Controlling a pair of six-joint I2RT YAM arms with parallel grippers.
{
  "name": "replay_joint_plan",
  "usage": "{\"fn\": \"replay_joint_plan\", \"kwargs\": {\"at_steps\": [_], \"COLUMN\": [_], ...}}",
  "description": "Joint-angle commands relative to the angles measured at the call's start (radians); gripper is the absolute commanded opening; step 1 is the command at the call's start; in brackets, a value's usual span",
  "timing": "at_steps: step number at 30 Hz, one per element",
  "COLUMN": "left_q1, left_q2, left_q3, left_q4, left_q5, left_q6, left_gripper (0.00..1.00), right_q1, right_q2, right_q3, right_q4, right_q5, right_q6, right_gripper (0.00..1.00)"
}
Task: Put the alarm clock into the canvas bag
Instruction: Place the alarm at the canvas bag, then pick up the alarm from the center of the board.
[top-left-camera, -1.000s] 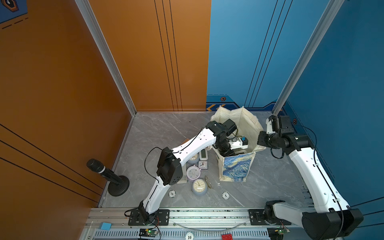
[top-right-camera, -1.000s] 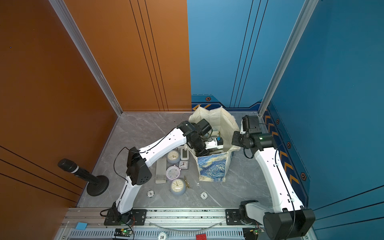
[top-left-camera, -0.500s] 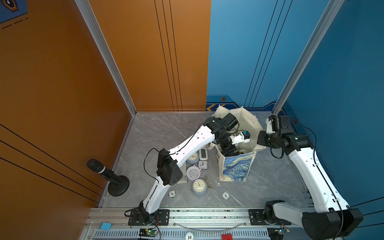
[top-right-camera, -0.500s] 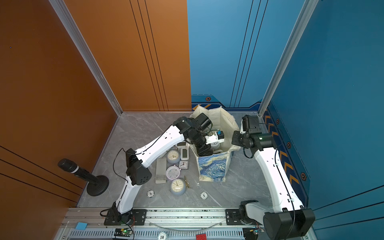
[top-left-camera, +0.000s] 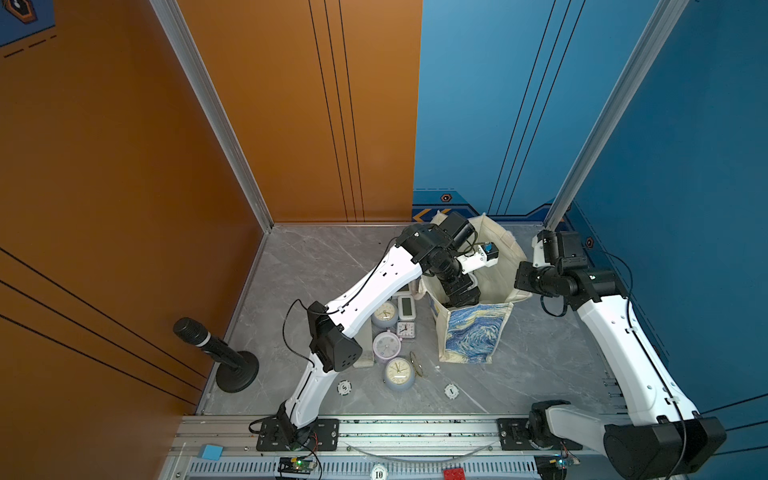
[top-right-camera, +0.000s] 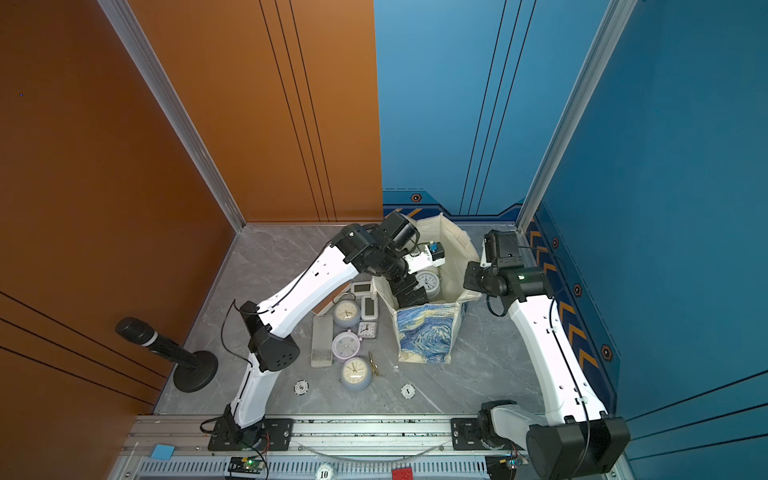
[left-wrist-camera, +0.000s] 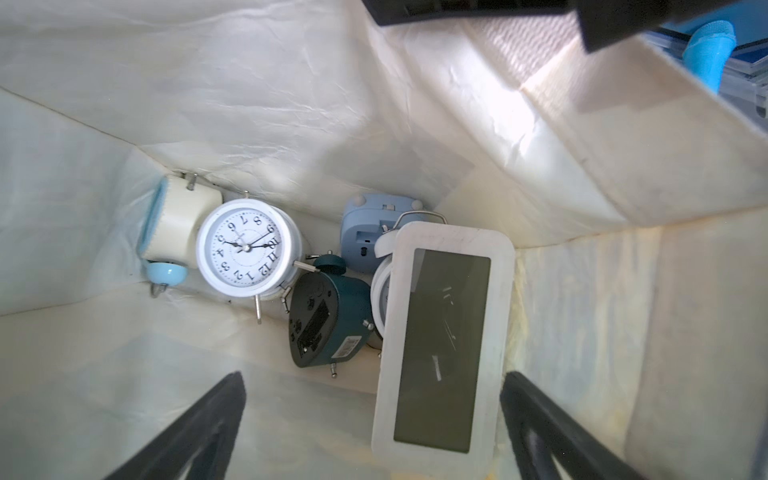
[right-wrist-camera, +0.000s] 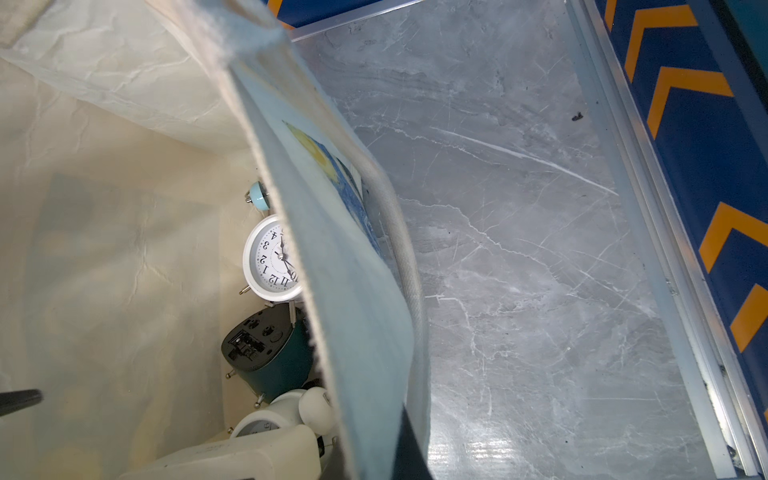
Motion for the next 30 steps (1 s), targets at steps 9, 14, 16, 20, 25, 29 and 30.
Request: {"fn": "replay_joint_plan", "kwargs": {"at_steps": [9,14,16,20,25,29,30], "left_q1": [0.049,0.122,0.161,0.241,0.330,0.419,0.436], "left_q2": [-0.210,-0.403,-0.473,-0.569,-0.620,-0.653,-0.659], "left_q3": [-0.119,-0.413,-0.522,-0.683,-0.786,-0.876,-0.892], "left_q4": [0.202,0.482,0.581,0.689,0.672,0.662,0.653], "left_q5": [-0.182,-0.182,-0.160,-0.155,-0.224,-0.209,-0.204], "left_q6": [-0.115,-0.226,-0.274,-0.355,-0.447,-0.518,-0.524], "left_gripper": [0.98,0.98,0.98,0.98,0.98,1.00,0.99], "right_q1": [-0.006,-0.007,-0.007,-0.007,-0.006,-0.001,0.000], "right_q2": [-0.018,-0.010,-0.009,-0.003,0.007,0.014,0.017], "right_q3": [-0.016,-0.012,-0.009,-0.005,0.005,0.012,0.013], "right_q4": [0.028,0.032,0.033,0.033,0.033,0.033,0.032], "right_q5": [0.006,-0.001,-0.002,-0.004,-0.010,-0.010,-0.011], "right_q6": [0.006,0.005,0.005,0.003,0.004,0.006,0.006], "right_gripper": [0.09,0.09,0.09,0.09,0.09,0.09,0.09]}}
